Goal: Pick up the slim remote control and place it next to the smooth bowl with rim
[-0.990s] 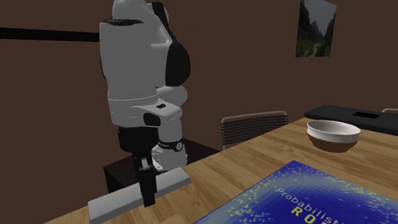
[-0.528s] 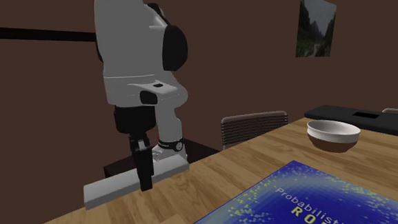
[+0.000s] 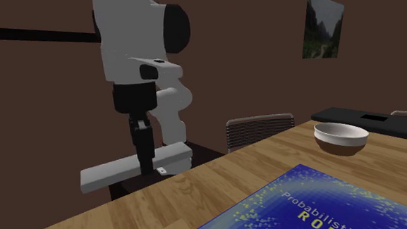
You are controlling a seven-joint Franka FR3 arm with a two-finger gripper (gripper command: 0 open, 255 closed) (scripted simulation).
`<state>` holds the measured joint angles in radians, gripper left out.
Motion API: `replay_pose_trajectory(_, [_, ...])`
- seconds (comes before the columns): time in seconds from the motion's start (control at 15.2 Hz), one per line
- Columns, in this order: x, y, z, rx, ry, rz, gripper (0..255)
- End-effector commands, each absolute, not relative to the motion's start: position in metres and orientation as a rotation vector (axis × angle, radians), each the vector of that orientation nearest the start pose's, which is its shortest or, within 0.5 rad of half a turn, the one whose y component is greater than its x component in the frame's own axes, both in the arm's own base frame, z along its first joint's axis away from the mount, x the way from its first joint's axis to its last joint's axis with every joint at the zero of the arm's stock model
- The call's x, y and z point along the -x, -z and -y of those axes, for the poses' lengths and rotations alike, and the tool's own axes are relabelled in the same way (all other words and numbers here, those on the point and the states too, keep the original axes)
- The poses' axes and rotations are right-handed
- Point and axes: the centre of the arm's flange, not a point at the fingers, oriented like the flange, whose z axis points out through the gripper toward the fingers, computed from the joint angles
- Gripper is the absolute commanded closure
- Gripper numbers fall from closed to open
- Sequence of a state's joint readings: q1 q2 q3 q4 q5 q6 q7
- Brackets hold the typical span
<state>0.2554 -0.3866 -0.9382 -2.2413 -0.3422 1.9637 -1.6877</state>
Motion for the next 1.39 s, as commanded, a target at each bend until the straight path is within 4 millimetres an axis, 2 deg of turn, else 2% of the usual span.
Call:
replay_pose_trajectory(0.0, [-0.343, -0.463, 0.334, 2.594, -0.019, 1.743, 255])
replay_pose_trajectory(0.2, [-0.343, -0.476, 0.334, 2.594, -0.019, 1.743, 255])
replay_pose_trajectory(1.32, [-0.37, -0.476, 0.112, 2.594, -0.019, 1.743, 255])
